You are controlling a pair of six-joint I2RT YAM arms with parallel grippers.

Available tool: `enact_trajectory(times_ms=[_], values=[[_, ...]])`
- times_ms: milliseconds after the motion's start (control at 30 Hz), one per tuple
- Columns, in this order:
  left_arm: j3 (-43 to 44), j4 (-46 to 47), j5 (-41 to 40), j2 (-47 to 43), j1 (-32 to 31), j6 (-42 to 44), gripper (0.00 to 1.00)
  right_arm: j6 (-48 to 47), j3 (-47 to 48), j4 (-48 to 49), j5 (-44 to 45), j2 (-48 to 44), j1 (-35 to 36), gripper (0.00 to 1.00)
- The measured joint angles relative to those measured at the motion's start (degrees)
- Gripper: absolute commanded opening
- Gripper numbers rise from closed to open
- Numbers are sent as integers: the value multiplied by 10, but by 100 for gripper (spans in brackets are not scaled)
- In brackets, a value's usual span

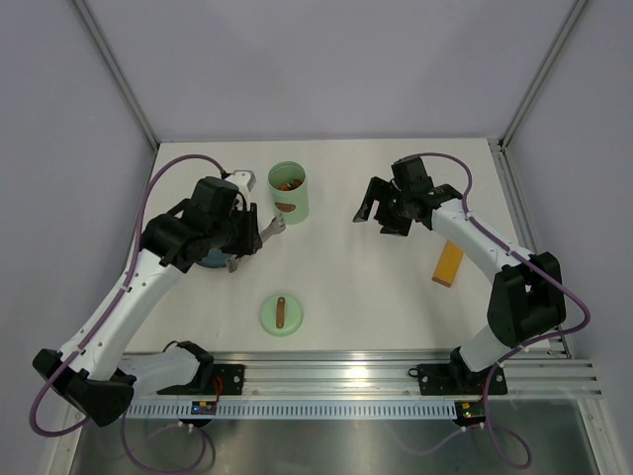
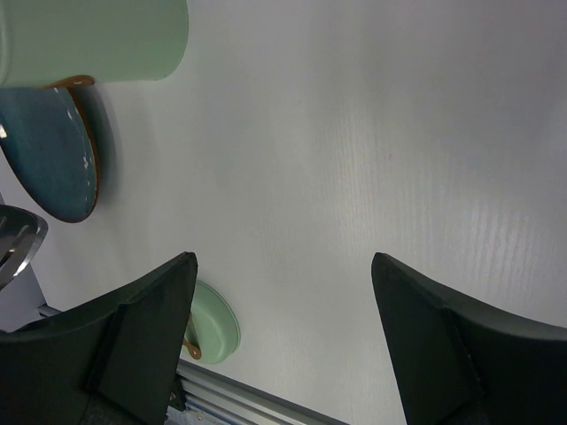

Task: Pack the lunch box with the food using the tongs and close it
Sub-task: Place the clamp at the center of the board.

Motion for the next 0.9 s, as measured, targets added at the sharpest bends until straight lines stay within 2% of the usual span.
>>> enact_trajectory(times_ms=[233,433,667,900], values=[[-21,19,0,0,-18,2,28,1,0,0,0,0,2,88],[-23,62,0,29,-67,2,27,1,0,0,15,0,3,88],[-26,162,-9,112,-114,2,28,-10,1,-21,58,-2,3,91],[-96,287,-32,162,-133,7,29,-29,-58,-32,105,-56,3,94]])
